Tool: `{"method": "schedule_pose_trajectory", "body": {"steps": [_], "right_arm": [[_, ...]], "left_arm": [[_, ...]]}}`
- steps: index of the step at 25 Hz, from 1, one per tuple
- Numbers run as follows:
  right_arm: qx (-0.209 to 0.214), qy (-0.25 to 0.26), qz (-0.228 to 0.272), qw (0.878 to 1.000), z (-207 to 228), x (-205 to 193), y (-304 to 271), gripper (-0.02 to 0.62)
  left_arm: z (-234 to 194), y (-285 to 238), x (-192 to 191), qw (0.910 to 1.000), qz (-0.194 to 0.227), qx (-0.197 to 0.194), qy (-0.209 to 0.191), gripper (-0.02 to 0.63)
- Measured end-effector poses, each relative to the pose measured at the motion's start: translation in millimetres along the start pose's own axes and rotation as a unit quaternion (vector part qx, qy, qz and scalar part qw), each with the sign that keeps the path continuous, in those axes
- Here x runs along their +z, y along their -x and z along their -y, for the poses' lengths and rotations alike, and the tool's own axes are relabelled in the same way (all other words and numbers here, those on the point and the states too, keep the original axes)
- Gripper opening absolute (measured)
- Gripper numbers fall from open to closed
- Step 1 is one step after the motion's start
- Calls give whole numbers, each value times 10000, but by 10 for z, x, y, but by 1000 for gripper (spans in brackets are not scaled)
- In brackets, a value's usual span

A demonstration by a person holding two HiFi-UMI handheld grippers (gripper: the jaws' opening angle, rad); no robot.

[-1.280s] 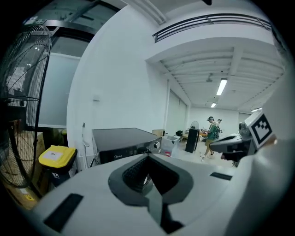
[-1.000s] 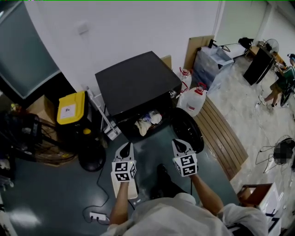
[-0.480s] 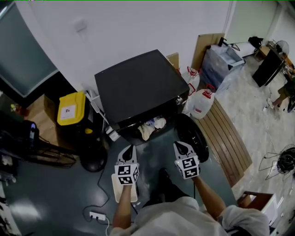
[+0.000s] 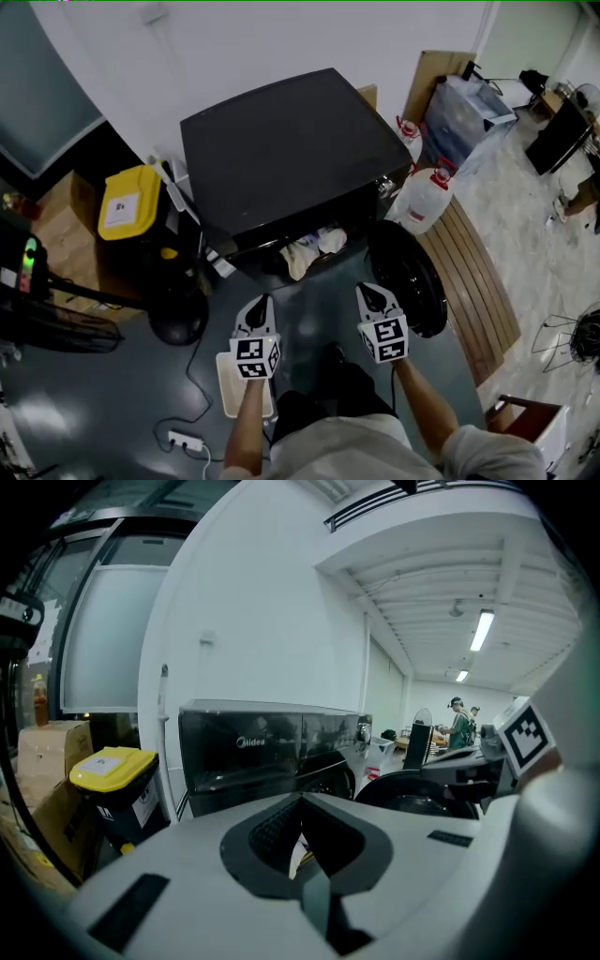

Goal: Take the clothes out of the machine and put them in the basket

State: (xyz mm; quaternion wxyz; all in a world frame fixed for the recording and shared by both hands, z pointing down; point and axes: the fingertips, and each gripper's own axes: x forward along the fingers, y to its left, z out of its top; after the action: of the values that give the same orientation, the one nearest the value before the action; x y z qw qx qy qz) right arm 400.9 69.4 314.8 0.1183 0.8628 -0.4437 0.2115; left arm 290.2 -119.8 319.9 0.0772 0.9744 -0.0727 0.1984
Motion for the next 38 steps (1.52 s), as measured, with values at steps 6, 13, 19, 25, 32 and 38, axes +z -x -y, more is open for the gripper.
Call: {"method": "schedule_pose_trajectory", "body": {"steps": [6,13,19,25,32,38], "right_arm": [[63,138,17,9999,26,-891,-677,23],[-9,233,200,9995,239,-1823,-1373,23],[-105,209,387,9990,393,-2407,-1858,23],[19,344,610,9975,332,-2872,-2260,23],[-21,442,908,9949,356,-3196,-2518,23],[-185,420,1153,9923,436,-3169,-2596,23]], "left_arm": [[-283,-525,-961,9999,27,125,7,18],[-493,-1104,-2014,9996,137,235,27,18],[-609,-1481,-2718,9994,241,237,-20,18],[-731,-1761,-3191,9984,454,323,-103,20],[-860,-1897,-3519,9961,739,389,-292,19],[-899,-1932,-3584,9942,922,380,-393,19]]}}
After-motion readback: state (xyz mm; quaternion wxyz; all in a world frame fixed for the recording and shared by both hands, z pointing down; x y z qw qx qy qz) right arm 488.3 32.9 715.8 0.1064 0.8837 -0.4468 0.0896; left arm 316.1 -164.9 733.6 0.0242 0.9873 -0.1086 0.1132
